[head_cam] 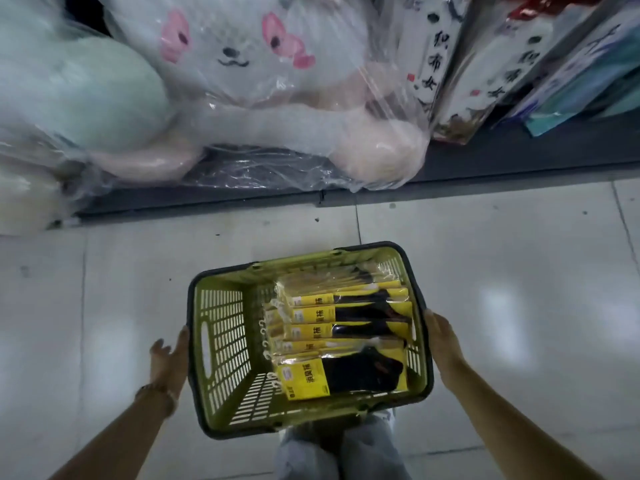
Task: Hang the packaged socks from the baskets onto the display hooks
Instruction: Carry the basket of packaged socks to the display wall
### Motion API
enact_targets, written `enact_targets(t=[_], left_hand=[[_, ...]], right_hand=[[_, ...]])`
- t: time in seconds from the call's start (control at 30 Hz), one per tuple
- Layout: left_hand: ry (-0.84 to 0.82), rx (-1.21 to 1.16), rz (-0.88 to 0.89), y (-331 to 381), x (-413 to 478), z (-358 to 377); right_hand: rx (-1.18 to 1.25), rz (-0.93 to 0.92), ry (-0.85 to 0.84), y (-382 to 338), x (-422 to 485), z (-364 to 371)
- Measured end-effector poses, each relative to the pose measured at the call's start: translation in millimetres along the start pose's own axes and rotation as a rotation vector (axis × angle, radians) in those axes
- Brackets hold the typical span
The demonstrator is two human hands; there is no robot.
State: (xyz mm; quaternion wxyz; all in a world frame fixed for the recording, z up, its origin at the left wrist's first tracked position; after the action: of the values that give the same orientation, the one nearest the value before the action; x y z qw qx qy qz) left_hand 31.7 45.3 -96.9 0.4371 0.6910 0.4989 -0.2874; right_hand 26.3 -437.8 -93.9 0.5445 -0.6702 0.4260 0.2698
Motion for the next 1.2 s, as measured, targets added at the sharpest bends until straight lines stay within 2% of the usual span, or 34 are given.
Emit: enact_targets(t=[0.07,0.27,0.43,0.53,0.67,0.87,1.07,1.2], left_hand=[[-0.050,0.025,-0.001,-4,13,12],[-0.025,0.112,0.025,-5,13,10],[-0.147,0.193,0.139,29,-34,19],[-0.247,0.262,0.205,68,-94,32],[-0.372,0.343,0.335,135,-207,59],[-0.496,0.377,0.499,220,-386,125],[-0.634,0.383,0.581,274,-520,225],[-0.639,0.435,0.648,305,-595,291]], right_hand=[[0.086,0.045,-0.017,16,17,9],[0.159,0.160,0.005,46,33,-4],[0.316,0.262,0.031,69,-20,-42],[0.446,0.261,0.094,81,-88,-90],[0.587,0.145,0.140,69,-202,-167],[0.650,0.152,0.391,69,-350,-300],[0.883,0.097,0.552,81,-437,-398],[1.017,0.051,0.635,82,-467,-458]])
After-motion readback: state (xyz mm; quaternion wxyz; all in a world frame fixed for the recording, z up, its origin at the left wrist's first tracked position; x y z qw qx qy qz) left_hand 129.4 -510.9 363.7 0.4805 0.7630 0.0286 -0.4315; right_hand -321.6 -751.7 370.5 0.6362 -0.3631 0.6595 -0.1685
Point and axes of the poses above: each hand's wrist, its own x-axis towards the middle knuckle, its own z-axis out of the palm, y = z × x, the point moved 8 cm from there along x, towards the middle knuckle, and after that the axes turned 7 degrees about -y, right-handed, at the moved point
